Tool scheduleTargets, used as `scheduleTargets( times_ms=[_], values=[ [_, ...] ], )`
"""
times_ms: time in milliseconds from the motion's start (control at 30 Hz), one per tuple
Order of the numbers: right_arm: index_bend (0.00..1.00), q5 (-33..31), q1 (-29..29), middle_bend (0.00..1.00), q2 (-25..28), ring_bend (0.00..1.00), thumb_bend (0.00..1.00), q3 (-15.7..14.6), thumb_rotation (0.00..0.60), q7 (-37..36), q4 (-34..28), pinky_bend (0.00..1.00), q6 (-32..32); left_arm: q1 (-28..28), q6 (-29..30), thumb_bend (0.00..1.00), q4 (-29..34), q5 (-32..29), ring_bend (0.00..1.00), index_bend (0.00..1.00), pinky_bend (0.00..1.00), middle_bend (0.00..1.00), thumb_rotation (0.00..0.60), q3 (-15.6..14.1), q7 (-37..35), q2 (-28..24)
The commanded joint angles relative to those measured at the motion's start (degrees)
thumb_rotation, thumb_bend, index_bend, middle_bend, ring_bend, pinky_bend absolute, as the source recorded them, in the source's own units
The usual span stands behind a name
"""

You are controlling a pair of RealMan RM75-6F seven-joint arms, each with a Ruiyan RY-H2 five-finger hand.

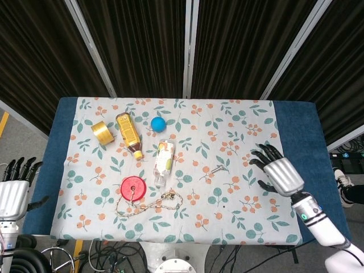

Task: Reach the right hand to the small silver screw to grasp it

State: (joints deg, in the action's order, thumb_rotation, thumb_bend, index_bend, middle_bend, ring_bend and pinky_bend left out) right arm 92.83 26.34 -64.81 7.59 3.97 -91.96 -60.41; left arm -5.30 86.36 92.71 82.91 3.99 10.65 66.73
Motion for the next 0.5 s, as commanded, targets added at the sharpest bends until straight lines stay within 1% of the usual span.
scheduleTargets(
  times_ms=[33, 100, 200, 333, 500],
  values=[
    [0.33, -2.46, 8.72, 0.19, -5.50, 0.01, 0.18, 2.29, 0.600, 5.06, 5.18, 0.09, 9.77, -0.01, -0.10, 0.00, 0.18, -0.18, 0.00, 0.16, 0.00, 0.09, 0.600, 0.05, 0.09, -0.13],
    [0.34, -3.22, 11.19, 0.20, -8.28, 0.01, 0.18, 2.23, 0.600, 7.83, 7.85, 0.09, 12.63, -0.01, -0.31, 0.00, 0.29, -0.52, 0.00, 0.16, 0.00, 0.09, 0.600, 0.11, -0.03, -0.21],
    [0.36, -4.13, 13.66, 0.20, -11.83, 0.01, 0.18, 1.95, 0.600, 10.60, 11.08, 0.09, 15.02, -0.04, -0.51, 0.00, 0.31, -0.99, 0.00, 0.16, 0.00, 0.09, 0.600, 0.27, 0.02, -0.19],
    [0.39, -4.60, 15.51, 0.21, -15.76, 0.01, 0.18, 1.57, 0.600, 12.36, 14.66, 0.09, 15.41, -0.11, -0.54, 0.00, 0.29, -1.15, 0.00, 0.16, 0.00, 0.09, 0.600, 0.43, -0.02, -0.17],
    [0.42, -4.57, 16.43, 0.21, -19.48, 0.01, 0.18, 0.12, 0.600, 12.60, 17.84, 0.09, 14.82, -0.14, -0.65, 0.00, 0.15, -1.23, 0.00, 0.16, 0.00, 0.09, 0.600, 0.45, -0.19, -0.20]
  ],
)
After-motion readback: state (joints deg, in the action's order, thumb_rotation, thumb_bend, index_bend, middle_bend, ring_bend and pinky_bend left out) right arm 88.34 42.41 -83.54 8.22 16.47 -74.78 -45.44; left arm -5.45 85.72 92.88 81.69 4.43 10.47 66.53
